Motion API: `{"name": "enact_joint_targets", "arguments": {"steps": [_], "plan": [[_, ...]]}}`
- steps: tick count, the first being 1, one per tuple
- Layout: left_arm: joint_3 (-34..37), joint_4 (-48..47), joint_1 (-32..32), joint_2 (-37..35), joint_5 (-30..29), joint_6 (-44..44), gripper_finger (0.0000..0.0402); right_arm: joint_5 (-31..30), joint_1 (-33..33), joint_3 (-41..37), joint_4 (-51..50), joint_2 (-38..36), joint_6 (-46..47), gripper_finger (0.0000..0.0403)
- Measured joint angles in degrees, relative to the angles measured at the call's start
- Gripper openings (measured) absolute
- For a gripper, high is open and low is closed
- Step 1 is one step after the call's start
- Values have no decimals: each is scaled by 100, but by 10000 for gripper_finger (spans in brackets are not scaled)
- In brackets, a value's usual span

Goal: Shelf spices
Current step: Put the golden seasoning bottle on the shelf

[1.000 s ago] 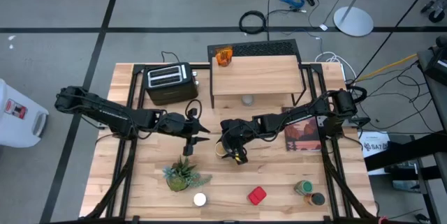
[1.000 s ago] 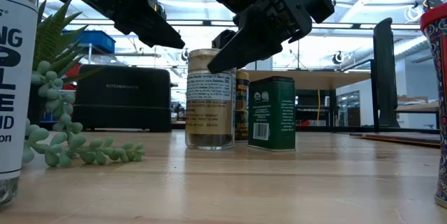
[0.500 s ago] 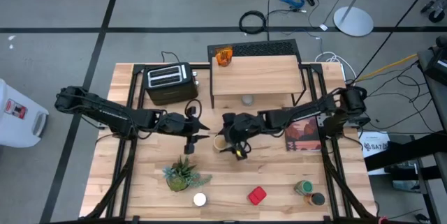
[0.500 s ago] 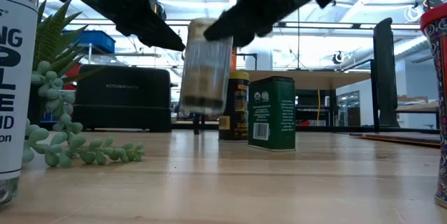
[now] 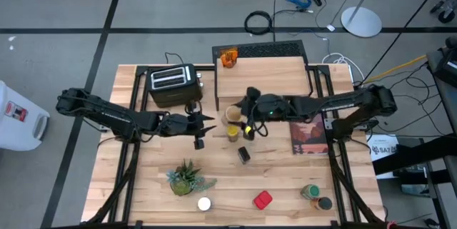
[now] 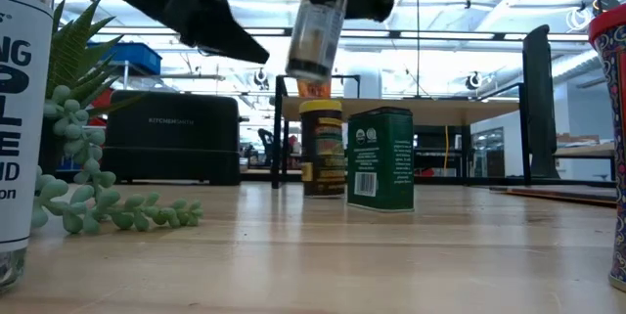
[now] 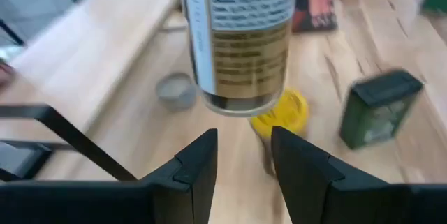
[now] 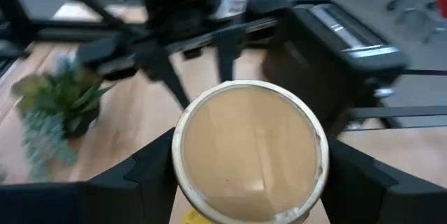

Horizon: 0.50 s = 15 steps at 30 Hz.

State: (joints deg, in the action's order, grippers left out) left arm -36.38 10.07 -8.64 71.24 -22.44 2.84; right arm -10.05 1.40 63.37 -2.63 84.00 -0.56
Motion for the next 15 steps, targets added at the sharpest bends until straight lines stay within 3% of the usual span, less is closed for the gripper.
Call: {"name": "enact_joint_targets", "arguments": {"steps": [7,15], "plan": [[-2,754,0,0,-401,465,144,-341,-169,9,92,-269,180,261],[-2,888,0,0,-465,657,144,-926,-768,9,-293,-668,242,261]]}}
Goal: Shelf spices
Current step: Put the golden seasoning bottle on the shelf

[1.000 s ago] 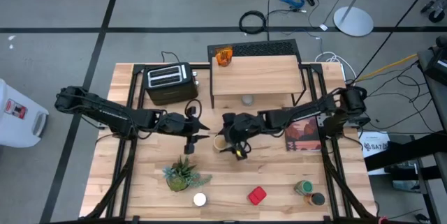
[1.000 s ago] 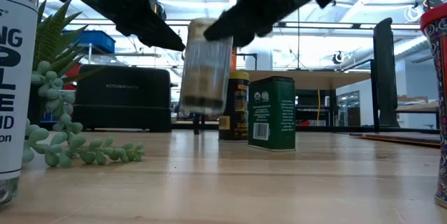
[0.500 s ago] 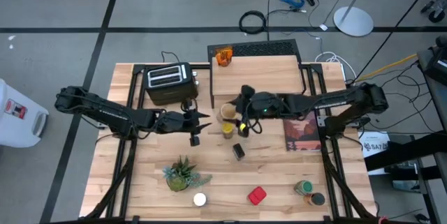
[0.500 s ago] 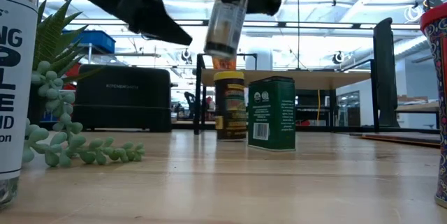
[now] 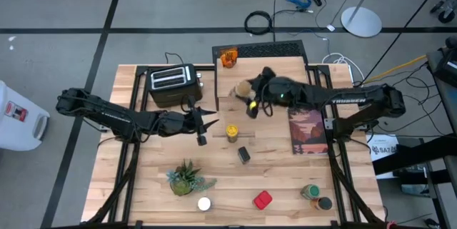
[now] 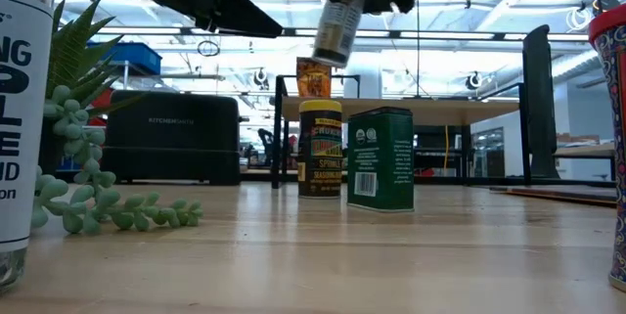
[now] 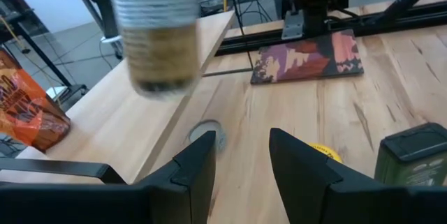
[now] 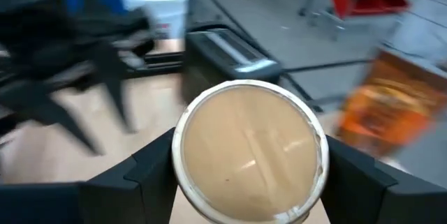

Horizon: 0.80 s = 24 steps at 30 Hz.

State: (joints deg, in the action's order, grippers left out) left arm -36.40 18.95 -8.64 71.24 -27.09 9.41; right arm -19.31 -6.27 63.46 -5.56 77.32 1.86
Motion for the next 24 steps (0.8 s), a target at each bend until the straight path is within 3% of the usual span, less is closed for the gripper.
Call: {"name": "enact_joint_targets", "arguments": {"steps": [6,11,24], "plan": [[0,-23,0,0,4,9,144,-31,-800,16,-468,-387,308,261],[0,-61,0,0,7,38,144,36,-1355,578,-1783,-429,351,261],[0,-204,46,0,46,55,144,1039,-2447,2390,-4361,353,351,261]]}}
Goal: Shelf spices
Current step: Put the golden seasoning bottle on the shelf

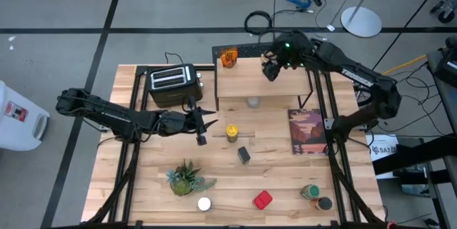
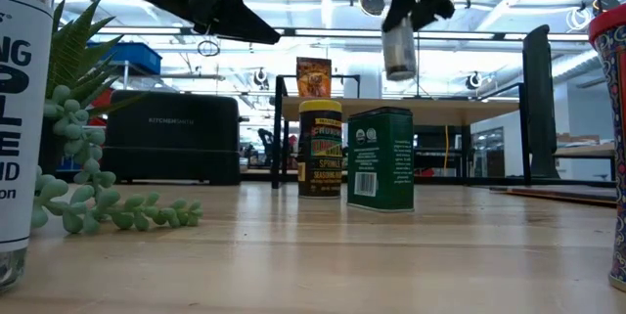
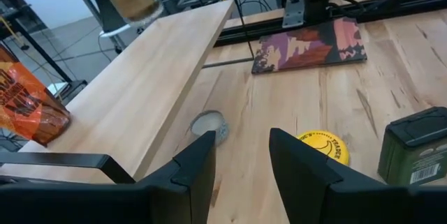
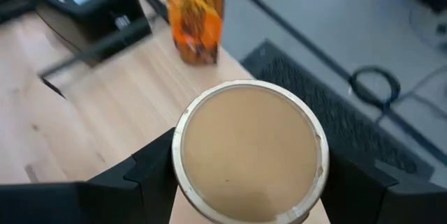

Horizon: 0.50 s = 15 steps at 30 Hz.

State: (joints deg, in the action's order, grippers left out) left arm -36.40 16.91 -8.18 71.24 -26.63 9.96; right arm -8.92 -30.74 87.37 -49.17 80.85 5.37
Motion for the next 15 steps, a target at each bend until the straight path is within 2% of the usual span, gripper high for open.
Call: {"name": "enact_joint_targets", "arguments": {"steps": [8,15], "plan": [[0,29,-5,0,4,-60,144,500,-459,31,-69,619,183,261],[0,24,-5,0,40,-61,144,624,-531,32,251,722,251,261]]}}
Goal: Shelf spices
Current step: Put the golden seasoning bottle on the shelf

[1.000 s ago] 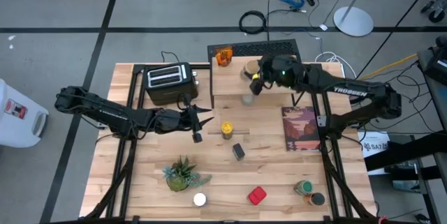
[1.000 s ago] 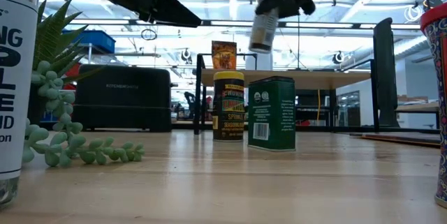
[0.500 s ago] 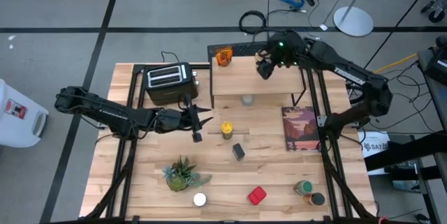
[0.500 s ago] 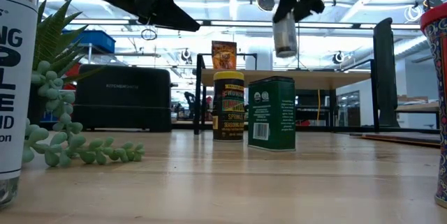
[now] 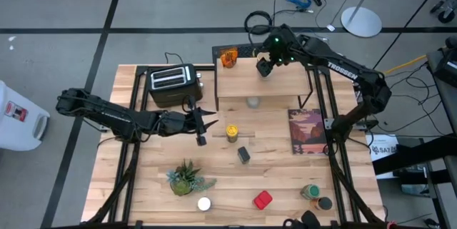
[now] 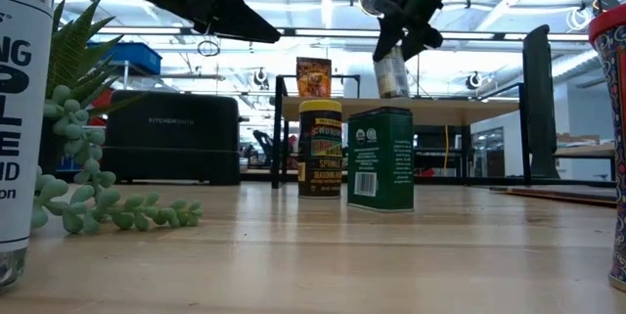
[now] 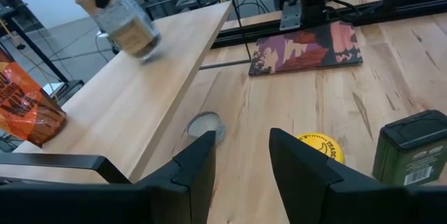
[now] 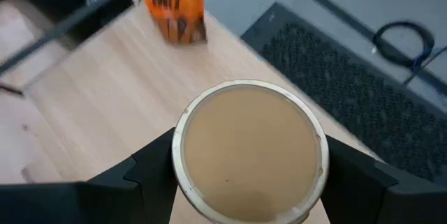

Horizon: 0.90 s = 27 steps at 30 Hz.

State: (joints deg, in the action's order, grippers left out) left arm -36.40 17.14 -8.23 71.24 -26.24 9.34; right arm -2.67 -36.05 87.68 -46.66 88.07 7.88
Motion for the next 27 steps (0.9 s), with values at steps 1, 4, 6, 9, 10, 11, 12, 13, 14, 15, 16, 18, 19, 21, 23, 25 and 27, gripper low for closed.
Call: {"name": "enact_joint_targets", "arguments": {"steps": [1,4,6,9,10,11,12,13,14,15,16,18,19,21,23,25,27], "plan": [[0,-5,0,0,23,0,144,2,0,2,51,-11,19,261],[0,-17,0,0,28,0,144,4,0,2,-7,-24,20,270],[0,-22,0,0,30,0,144,3,6,2,-17,-24,-16,270],[0,-36,0,0,30,0,144,2,26,-33,-16,-24,-97,267],[0,-39,0,0,36,0,144,2,29,-60,-6,-24,-131,267],[0,-39,0,0,47,0,144,4,34,-96,0,-24,-151,268],[0,-41,0,0,52,0,144,3,53,-143,9,-24,-158,269],[0,-54,0,0,52,0,144,0,55,-194,39,-24,-179,271],[0,-76,0,0,54,0,144,2,55,-240,108,-33,-220,273],[0,-83,0,0,54,0,144,-3,62,-296,149,-43,-256,274],[0,-89,0,0,54,-2,144,-18,73,-340,195,-52,-278,274],[0,-141,0,0,54,-4,144,-23,91,-416,255,-67,-337,274],[2,-163,0,0,54,-4,144,-22,96,-433,268,-70,-375,274],[2,-181,-5,0,54,-8,144,-42,137,-435,282,-67,-410,274],[2,-189,-4,0,54,-67,144,-54,173,-440,315,-64,-494,275],[2,-193,-4,0,54,-122,144,-77,221,-451,356,-70,-606,277],[2,-194,-4,0,54,-142,144,-90,273,-451,368,-70,-666,280]]}}
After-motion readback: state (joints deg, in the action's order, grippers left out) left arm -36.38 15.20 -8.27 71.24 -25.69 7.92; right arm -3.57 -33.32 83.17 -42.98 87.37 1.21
